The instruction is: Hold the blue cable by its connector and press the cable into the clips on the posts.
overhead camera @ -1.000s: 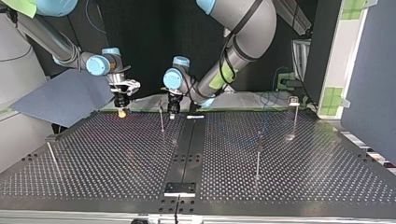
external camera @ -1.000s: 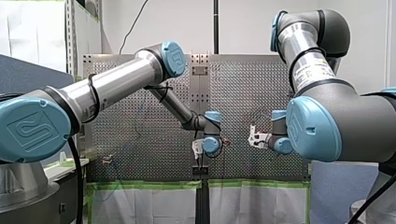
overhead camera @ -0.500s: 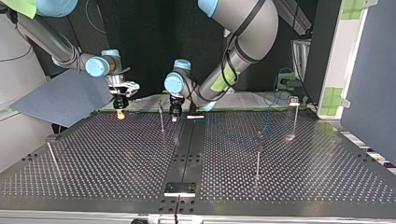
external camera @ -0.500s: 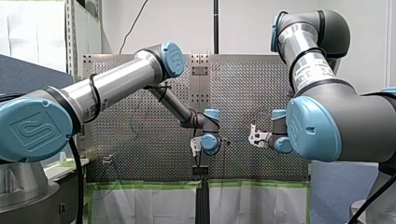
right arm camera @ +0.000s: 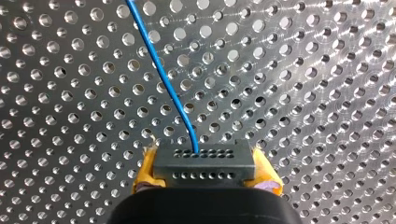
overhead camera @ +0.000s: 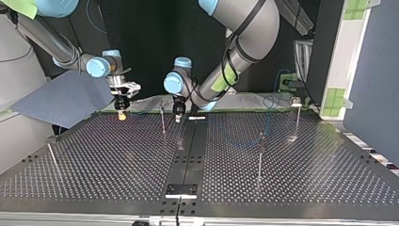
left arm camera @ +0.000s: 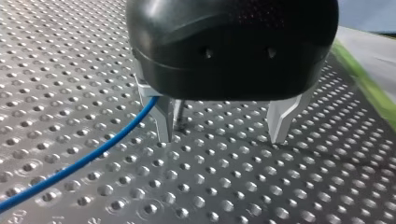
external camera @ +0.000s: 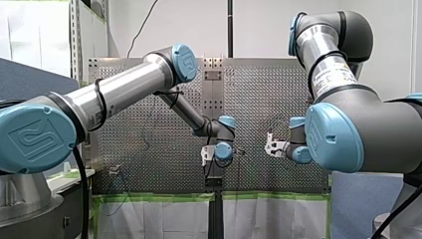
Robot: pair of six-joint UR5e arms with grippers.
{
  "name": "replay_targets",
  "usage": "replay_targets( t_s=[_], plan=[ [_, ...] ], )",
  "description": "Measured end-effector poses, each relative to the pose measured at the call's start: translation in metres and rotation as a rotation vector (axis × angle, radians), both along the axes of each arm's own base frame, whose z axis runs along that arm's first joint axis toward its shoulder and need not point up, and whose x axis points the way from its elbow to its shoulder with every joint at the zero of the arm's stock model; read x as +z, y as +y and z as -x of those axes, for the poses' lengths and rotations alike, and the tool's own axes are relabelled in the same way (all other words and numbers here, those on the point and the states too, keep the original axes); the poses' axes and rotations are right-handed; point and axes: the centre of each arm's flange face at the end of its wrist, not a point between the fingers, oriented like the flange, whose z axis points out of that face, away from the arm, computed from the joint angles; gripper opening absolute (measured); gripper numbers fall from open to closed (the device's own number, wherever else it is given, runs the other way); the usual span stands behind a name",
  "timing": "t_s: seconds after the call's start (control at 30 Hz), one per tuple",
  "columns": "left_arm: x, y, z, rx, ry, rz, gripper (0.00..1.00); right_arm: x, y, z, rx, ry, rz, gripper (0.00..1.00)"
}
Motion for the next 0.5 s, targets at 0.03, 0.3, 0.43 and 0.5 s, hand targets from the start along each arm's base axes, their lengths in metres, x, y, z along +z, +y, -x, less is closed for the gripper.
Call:
replay_targets(
  t_s=[0.03, 0.3, 0.43, 0.5],
  plan=[
    [0.000, 0.001, 0.001, 0.002, 0.005, -0.008, 1.00, 0.000, 0.000, 0.000, 0.000, 0.000, 0.000, 0.00],
    [-0.003, 0.006, 0.007, 0.004, 0.056, -0.071, 1.00, 0.000, 0.000, 0.000, 0.005, 0.000, 0.000, 0.00],
    [0.005, 0.007, 0.010, -0.001, 0.078, -0.083, 1.00, -0.001, 0.001, -0.001, 0.006, 0.000, -0.002, 0.00],
    [0.011, 0.006, 0.013, -0.005, 0.085, -0.086, 1.00, -0.001, 0.001, -0.001, 0.006, 0.001, -0.003, 0.00]
  ],
)
